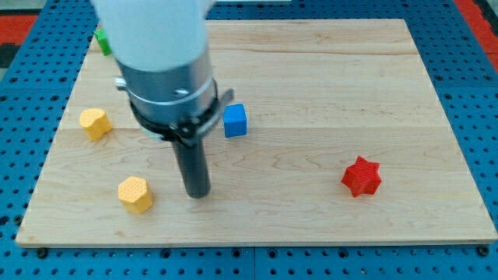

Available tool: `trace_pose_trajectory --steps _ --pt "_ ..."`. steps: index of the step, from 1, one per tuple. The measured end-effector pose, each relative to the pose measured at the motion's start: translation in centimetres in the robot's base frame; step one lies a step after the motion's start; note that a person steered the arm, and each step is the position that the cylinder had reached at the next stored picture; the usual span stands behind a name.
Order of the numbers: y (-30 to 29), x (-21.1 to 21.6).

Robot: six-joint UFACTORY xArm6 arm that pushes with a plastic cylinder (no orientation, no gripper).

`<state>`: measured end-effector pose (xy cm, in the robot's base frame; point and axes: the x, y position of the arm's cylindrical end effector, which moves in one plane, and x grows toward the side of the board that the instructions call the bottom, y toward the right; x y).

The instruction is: Move the yellow hexagon to the bottom of the yellow heart

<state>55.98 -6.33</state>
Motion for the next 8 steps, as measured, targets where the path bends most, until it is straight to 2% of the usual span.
trace_pose_trajectory --steps 1,2,3,4,5,6,7,8 --pt "-5.0 1.7" --pt "-11.5 -0.3" --pt "-13.8 -3.8" --pt "-10.9 -2.1" --pt "-20.0 -2.0" --pt "-21.5 -3.1" --pt "-17.6 -3.6" --pt "-16.9 -3.6"
